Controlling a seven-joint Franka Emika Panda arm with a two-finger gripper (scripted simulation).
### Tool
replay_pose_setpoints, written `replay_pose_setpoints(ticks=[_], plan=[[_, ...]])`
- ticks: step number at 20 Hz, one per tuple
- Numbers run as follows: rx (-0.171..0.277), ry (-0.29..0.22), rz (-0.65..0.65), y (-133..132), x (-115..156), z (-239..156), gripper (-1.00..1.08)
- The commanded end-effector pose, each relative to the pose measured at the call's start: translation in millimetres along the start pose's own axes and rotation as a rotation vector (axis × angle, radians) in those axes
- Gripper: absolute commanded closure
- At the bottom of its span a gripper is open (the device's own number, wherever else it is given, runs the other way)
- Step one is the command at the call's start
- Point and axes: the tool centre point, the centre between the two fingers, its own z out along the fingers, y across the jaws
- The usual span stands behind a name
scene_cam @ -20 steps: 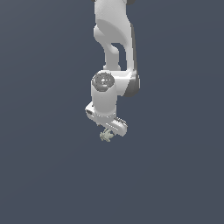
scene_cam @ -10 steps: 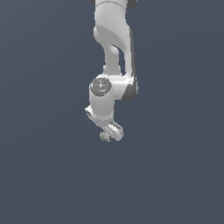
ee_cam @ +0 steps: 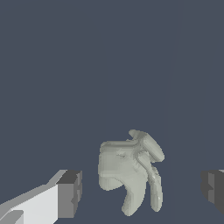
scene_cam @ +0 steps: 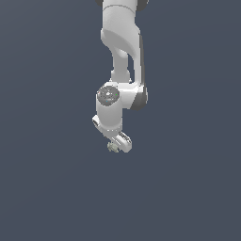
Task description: Pick up the object and move it to a goal position.
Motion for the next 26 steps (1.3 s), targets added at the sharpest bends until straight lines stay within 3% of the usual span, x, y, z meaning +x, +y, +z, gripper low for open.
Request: replay_pose_setpoints(ticks=[1,12,13,26], plan=[[-0.001,-0.001,0.001,0,0,9,-0.92],[-0.001,-0.001,0.004,0,0,45,-0.92],[-0.001,-0.001,0.004,0,0,45,1.08],[0.0,-0.001,0.004,-2,-3,44,1.08]])
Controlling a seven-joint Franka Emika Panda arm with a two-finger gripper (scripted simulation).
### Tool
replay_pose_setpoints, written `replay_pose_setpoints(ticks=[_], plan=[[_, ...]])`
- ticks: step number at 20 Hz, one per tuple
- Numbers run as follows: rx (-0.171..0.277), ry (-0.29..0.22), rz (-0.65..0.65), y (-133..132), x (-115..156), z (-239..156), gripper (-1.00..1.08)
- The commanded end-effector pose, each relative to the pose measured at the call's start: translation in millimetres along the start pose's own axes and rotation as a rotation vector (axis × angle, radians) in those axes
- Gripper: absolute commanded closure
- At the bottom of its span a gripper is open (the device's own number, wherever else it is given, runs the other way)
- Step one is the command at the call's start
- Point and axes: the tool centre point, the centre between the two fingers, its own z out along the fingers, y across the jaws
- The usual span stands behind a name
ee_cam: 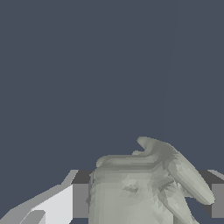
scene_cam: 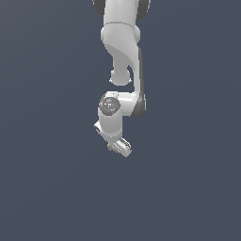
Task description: Pick up the object and move it to a goal position.
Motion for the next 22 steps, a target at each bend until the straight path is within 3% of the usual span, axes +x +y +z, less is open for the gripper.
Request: replay_pose_setpoints(ticks=[1,9,22], plan=[[0.0,0.0,-0.001,-2,-4,-1,1.08],[0.0,0.0,-0.001,-24,-47,-18,1.08],[0.0,0.001,-0.001,-90,-174,-67,1.08]])
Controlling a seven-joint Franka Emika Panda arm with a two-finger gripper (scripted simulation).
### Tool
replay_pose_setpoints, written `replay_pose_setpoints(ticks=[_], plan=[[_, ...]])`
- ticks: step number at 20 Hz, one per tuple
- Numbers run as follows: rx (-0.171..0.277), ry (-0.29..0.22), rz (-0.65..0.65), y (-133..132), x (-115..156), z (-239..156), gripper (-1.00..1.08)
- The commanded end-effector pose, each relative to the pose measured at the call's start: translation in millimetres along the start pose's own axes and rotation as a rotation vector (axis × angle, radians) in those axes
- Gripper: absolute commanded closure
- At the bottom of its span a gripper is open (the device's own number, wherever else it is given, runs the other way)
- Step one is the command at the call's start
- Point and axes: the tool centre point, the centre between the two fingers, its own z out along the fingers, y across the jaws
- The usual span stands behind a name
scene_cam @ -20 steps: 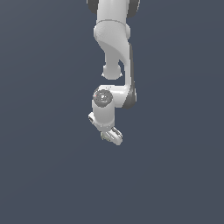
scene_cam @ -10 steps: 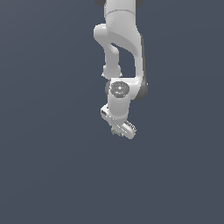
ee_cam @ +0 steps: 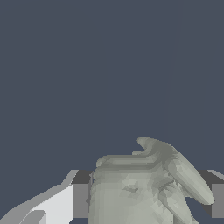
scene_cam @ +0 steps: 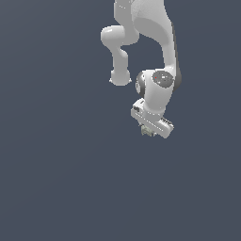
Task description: Pick up the object and move it to a goal position.
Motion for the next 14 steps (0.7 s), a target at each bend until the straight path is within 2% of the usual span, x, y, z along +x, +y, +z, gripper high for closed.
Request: replay_pose_setpoints(ticks=[1,8,14], plan=[[-0.001,0.0,0.002,-11,-22,-9,1.08],[-0.001,0.0,0.002,-34,-61,-24,1.08],[-0.001,0.0,0.002,-41,-70,-28,1.08]])
